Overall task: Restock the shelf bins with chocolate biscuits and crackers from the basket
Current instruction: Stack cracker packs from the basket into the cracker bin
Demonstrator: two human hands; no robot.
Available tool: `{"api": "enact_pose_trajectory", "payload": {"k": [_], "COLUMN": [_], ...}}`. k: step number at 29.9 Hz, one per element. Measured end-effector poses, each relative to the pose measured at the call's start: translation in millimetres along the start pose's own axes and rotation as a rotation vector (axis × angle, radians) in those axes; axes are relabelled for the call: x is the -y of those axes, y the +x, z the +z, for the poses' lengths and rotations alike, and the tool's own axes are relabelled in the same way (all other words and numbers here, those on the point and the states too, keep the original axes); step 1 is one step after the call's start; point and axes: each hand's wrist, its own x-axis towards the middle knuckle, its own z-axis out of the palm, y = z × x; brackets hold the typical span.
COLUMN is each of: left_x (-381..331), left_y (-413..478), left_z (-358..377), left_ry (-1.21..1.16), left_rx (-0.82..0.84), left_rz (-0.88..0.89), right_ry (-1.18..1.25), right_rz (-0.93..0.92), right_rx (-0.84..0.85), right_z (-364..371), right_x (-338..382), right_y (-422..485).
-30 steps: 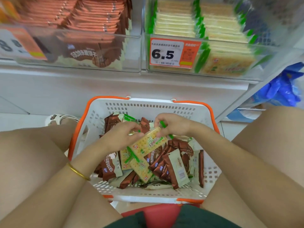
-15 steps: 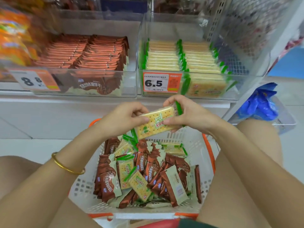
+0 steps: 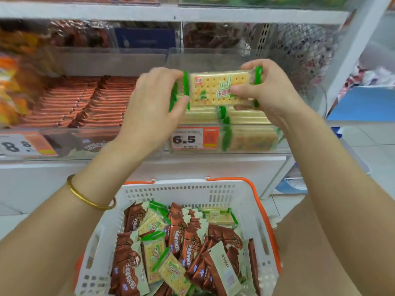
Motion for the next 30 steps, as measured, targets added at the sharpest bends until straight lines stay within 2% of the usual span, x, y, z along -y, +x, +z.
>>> {"api": "enact_pose_trajectory", "payload": {"k": [3, 6, 12, 17, 24, 30], "left_x": [26, 42, 52, 55, 54, 50], "left_y": [11, 13, 10, 10, 8, 2], "left_z": [19, 34, 43, 45, 46, 37], "left_ry": [0.171, 0.237, 0.206, 0.192, 0.221, 0.202], "left_rx": [0.128, 0.192, 0.137, 0.117, 0.099, 0.051], "left_rz": [0.036, 0.063, 0.127, 0.133, 0.132, 0.166], "right_ry": [-0.063, -0.173, -0.353, -0.77, -0.683, -0.715], "right_rz": [0.061, 0.065, -0.022, -0.067, -0.071, 0.014], "right_rx": [-0.125, -0.194, -0.215, -0.358, -0.432, -0.389], "right_z": [13, 34, 72, 80, 87, 73], "right_x": [-20, -37, -54, -76, -73, -58], "right_y": [65, 125, 196, 209, 214, 200]}}
